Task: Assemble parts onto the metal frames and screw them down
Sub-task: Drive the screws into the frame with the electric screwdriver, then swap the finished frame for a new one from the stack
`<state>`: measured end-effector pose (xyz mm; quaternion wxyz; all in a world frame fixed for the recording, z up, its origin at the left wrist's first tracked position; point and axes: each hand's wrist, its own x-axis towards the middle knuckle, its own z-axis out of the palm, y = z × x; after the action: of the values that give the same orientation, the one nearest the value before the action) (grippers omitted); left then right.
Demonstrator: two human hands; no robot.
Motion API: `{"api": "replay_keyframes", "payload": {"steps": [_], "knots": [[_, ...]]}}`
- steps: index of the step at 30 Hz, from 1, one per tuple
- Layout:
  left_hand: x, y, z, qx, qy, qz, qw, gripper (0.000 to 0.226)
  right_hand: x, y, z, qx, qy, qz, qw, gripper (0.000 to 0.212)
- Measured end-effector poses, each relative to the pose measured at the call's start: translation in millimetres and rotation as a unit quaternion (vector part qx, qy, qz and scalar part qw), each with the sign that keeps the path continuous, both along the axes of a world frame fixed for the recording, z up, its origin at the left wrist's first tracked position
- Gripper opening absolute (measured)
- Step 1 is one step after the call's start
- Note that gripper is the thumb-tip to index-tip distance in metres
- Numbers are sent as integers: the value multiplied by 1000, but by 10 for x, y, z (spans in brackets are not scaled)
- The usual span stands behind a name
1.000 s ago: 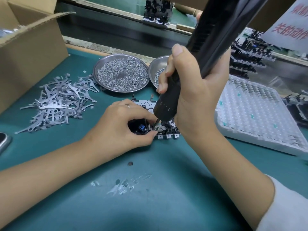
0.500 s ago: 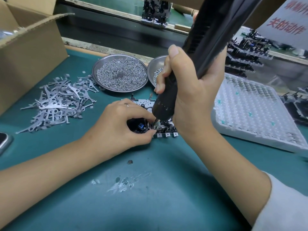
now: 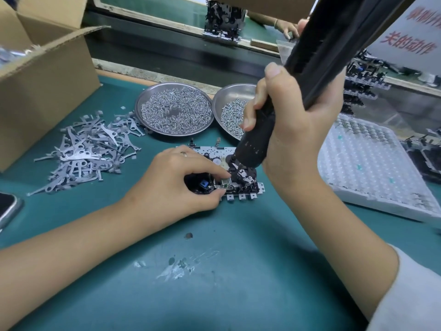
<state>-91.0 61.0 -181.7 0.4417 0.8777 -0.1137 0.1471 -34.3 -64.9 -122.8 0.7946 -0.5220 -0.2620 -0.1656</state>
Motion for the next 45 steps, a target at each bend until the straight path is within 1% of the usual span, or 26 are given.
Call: {"api": "replay_keyframes", "payload": {"steps": [3,6,9,12,14,16,17,18,19,20,21,22,23,24,26,30,32,34,35,36,37,38,39,41,44,45], "knots": [[3,-3,-2,0,-2,4,1000,25,18,-11,-55,-29,20,5,999,19],[-13,-8,-1,3,-5,3,1000,26,17,-32,-59,-22,50,6,998,20],[-6,-7,3,8,-13,-1,1000,25,14,-62,-57,-34,48,-11,998,21],[14,31,-2,37,-26,-20,999,27,-79,-138,-177,-91,44,-21,995,28],[13,48,1,25,-33,-36,998,31,-193,-232,-376,-120,79,-74,987,35],[14,55,16,-35,-46,-18,998,26,-305,-298,-547,-160,101,-178,966,30],[26,62,25,-57,-63,9,996,23,-364,-297,-591,-226,83,-214,947,28],[42,76,34,-69,-82,38,994,20,-410,-266,-620,-337,35,-226,913,30],[56,96,36,-76,-102,65,990,21,-445,-202,-648,-464,-30,-218,858,38],[72,118,38,-75,-123,86,986,24,-471,-128,-686,-575,-90,-206,787,47],[88,142,36,-66,-142,103,982,28,-492,-59,-715,-656,-127,-199,716,51],[106,159,33,-54,-155,115,980,32,-515,-5,-712,-706,-136,-190,669,51],[120,172,31,-43,-163,122,978,35,-528,16,-695,-728,-129,-179,649,48],[129,179,28,-33,-168,127,977,36,-540,-4,-673,-734,-122,-170,646,44],[130,182,16,-3,-179,137,974,38,-600,-113,-613,-728,-123,-152,657,40],[106,147,-16,66,-218,133,965,36,-903,-422,-589,-706,-158,-137,677,36],[88,114,-24,96,-251,129,955,34,-1047,-606,-603,-685,-146,-161,695,37],[73,77,-31,108,-280,123,946,32,-1114,-714,-593,-663,-97,-212,711,48],[67,46,-34,107,-291,118,943,31,-1121,-721,-577,-661,-62,-243,707,55],[60,5,-33,103,-299,112,942,31,-1110,-703,-558,-673,-23,-267,689,60],[51,-46,-31,98,-306,105,941,30,-1088,-668,-551,-695,21,-275,664,65],[39,-104,-31,95,-316,98,939,30,-1063,-633,-561,-711,58,-267,648,69],[25,-169,-32,95,-329,89,935,29,-1041,-612,-583,-715,78,-254,646,74],[-11,-282,-32,101,-356,69,926,28,-1006,-645,-599,-708,89,-230,662,78],[-47,-361,-45,103,-375,51,920,27,-1017,-884,-534,-712,79,-201,668,72],[-52,-369,-53,103,-376,49,919,27,-1032,-1000,-502,-706,81,-196,676,68]]}}
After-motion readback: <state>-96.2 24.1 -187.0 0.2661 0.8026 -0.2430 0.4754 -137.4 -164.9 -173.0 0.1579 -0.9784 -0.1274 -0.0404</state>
